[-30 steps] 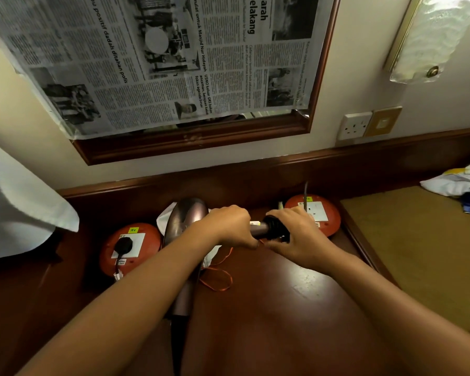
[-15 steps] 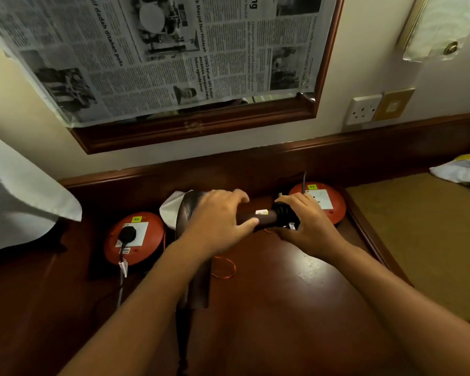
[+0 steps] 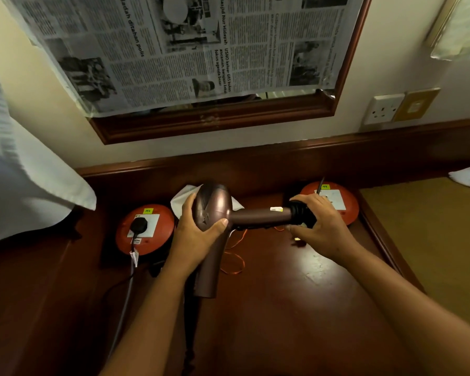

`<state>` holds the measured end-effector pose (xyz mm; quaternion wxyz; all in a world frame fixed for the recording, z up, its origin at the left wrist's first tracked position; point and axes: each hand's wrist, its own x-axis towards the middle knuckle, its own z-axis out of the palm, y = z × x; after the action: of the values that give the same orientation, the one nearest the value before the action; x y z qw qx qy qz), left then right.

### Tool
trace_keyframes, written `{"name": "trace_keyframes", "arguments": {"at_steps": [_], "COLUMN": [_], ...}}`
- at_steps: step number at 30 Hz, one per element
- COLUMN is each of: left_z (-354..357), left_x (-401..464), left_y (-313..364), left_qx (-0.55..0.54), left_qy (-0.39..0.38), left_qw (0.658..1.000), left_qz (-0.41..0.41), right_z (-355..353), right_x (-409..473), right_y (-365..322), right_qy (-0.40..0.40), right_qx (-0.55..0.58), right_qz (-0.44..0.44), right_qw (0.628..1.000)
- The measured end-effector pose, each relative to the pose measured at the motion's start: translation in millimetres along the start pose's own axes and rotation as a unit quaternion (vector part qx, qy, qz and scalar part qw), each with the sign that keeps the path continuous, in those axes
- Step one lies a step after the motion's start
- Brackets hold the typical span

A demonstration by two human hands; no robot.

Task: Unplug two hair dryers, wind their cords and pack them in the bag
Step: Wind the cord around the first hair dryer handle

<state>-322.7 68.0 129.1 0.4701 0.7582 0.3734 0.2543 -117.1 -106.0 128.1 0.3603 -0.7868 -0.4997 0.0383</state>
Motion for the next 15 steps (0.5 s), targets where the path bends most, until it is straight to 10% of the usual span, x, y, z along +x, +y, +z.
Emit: {"name": "trace_keyframes", "arguments": {"at_steps": [15], "left_z": [14], "left_x": [-3], "left_y": [-20], "left_qx": [0.025], "left_qy": [0.031], "left_qw": [0.999], "left_qz": [-0.019], "right_z": [2], "right_x": [5], "right_y": [-36], "right_qy": [-0.132], "right_qx": [-0.181], "right_qz": [0.039], "right_qw": [0.974]}}
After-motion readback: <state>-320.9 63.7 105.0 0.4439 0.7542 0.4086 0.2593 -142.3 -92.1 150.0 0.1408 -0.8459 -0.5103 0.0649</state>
